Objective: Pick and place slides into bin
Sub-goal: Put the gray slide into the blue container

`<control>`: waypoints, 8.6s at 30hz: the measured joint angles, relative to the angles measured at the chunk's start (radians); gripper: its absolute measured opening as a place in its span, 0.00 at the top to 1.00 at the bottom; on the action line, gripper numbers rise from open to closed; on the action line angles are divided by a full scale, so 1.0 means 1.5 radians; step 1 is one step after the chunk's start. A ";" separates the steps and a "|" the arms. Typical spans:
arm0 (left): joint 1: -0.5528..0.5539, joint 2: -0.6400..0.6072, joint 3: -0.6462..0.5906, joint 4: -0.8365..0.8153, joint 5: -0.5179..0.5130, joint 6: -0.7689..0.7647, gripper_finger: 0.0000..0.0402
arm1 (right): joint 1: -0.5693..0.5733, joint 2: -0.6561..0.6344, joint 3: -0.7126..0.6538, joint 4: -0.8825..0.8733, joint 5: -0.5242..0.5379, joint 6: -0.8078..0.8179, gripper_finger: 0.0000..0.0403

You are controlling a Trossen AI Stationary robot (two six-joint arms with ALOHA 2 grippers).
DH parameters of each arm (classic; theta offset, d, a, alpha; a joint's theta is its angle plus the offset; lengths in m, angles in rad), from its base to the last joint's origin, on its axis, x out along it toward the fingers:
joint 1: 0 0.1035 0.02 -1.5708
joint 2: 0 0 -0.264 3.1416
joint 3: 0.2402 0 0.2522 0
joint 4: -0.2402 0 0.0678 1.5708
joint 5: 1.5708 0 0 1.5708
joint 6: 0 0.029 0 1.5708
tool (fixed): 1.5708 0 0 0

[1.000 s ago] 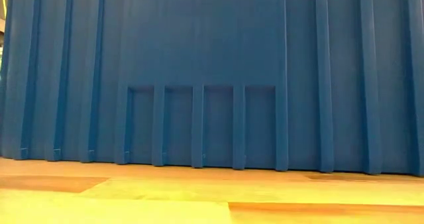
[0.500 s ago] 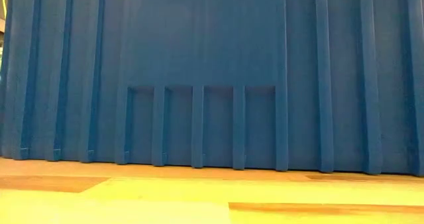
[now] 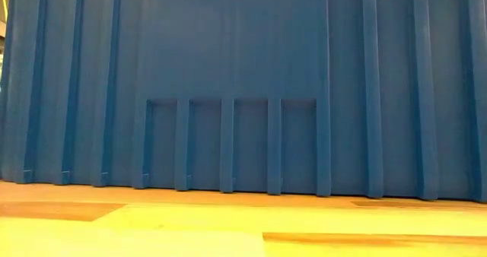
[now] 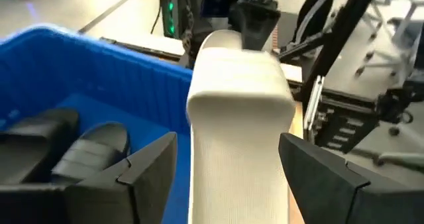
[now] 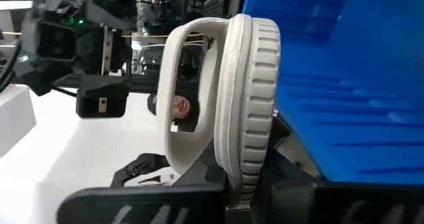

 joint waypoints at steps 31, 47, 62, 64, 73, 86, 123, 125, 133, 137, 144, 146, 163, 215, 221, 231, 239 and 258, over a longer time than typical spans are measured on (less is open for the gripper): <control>-0.027 -0.690 -0.725 0.340 -0.037 0.022 0.37 | -0.187 0.213 0.051 -0.047 0.055 0.226 1.00; -0.027 -0.766 -0.768 0.355 -0.029 0.054 0.37 | -0.275 0.448 0.431 -0.454 -0.127 0.193 1.00; -0.027 -0.766 -0.768 0.404 0.025 0.092 0.37 | -0.304 0.481 0.376 -0.537 -0.256 0.218 1.00; -0.027 -0.767 -0.768 0.405 0.025 0.092 0.37 | -0.299 0.481 0.374 -0.566 -0.259 0.221 1.00; -0.027 -0.767 -0.768 0.406 0.025 0.105 0.37 | -0.325 0.481 0.374 -0.596 -0.287 0.180 0.97; -0.027 -0.767 -0.768 0.401 0.036 0.107 0.37 | -0.346 0.481 0.373 -0.616 -0.318 0.120 0.79; -0.027 -0.767 -0.768 0.367 0.018 0.112 0.37 | -0.364 0.472 0.382 -0.384 -0.433 -0.259 0.48; -0.027 -0.766 -0.768 0.362 0.018 0.109 0.37 | -0.368 0.463 0.382 -0.357 -0.493 -0.312 0.48; -0.027 -0.767 -0.768 0.357 0.018 0.107 0.37 | -0.370 0.388 0.382 -0.311 -0.593 -0.303 0.48; -0.027 -0.767 -0.768 0.356 0.018 0.106 0.37 | -0.368 0.335 0.383 -0.288 -0.622 -0.310 0.48; -0.027 -0.767 -0.768 0.353 0.018 0.106 0.37 | -0.319 0.232 0.383 -0.305 -0.593 -0.321 0.48; -0.027 -0.766 -0.768 0.346 0.017 0.106 0.37 | -0.300 0.205 0.384 -0.357 -0.572 -0.311 0.48; -0.027 -0.767 -0.768 0.341 0.005 0.100 0.37 | -0.106 0.021 0.384 -0.855 -0.409 -0.203 0.48; -0.027 -0.766 -0.768 0.335 -0.027 0.071 0.37 | -0.074 -0.080 0.133 -1.018 -0.110 -0.419 0.48; -0.027 -0.767 -0.768 0.335 -0.027 0.071 0.37 | -0.084 -0.078 0.086 -1.015 -0.138 -0.476 0.48; -0.027 -0.767 -0.768 0.335 -0.027 0.071 0.37 | -0.086 -0.079 -0.074 -1.016 -0.096 -0.553 0.48; -0.027 -0.767 -0.768 0.335 -0.027 0.071 0.37 | -0.115 -0.075 -0.034 -1.009 -0.103 -0.539 0.48; -0.027 -0.767 -0.768 0.335 -0.027 0.071 0.37 | -0.387 -0.074 -0.022 -0.940 -0.166 -0.483 0.48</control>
